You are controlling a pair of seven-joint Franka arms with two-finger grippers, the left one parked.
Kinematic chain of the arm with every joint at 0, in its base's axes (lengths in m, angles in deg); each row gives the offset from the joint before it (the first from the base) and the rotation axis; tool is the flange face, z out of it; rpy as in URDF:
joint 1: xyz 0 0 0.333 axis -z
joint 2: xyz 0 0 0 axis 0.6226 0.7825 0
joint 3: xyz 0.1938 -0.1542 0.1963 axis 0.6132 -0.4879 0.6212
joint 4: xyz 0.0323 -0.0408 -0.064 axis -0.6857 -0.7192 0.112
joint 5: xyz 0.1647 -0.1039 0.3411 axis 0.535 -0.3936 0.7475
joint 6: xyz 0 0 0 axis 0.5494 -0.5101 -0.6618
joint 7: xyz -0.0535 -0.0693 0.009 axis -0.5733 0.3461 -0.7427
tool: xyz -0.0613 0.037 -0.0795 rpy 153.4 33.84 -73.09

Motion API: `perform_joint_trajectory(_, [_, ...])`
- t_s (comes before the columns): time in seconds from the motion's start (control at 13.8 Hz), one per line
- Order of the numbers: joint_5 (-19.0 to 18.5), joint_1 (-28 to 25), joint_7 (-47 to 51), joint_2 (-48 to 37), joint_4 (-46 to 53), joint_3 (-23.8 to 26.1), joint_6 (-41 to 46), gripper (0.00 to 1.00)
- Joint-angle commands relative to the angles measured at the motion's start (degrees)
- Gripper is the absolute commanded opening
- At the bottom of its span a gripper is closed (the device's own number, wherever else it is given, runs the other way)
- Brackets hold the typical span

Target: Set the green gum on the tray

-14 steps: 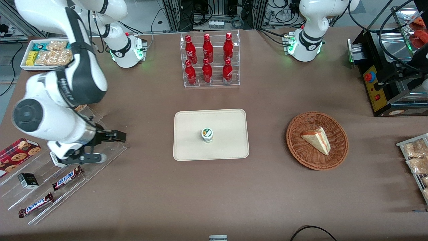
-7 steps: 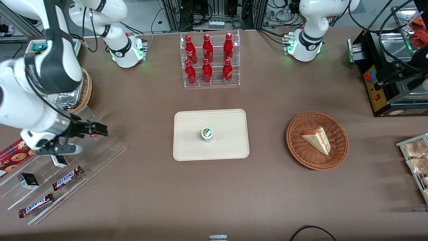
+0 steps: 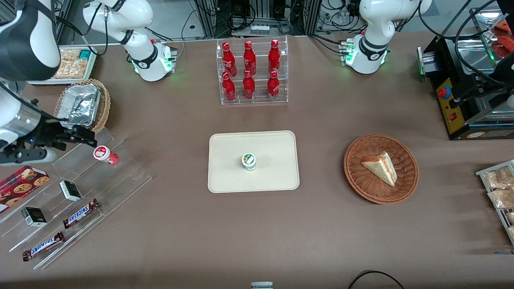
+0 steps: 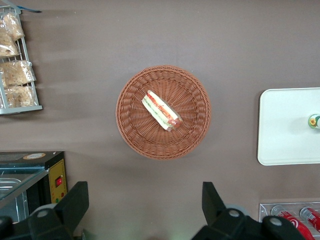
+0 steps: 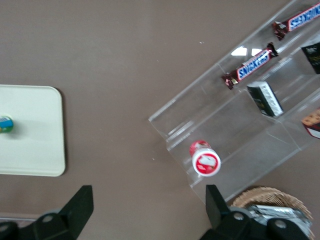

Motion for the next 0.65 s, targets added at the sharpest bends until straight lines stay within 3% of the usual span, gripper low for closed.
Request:
perform_joint_trajectory(0.0, [-2.01, 0.82, -0.33, -1.9, -1.14, 0.14, 2.14, 1.0])
perform_joint_trajectory(0.58, [-2.02, 3.02, -0.07, -4.1, -0.69, -1.62, 6.01, 1.0])
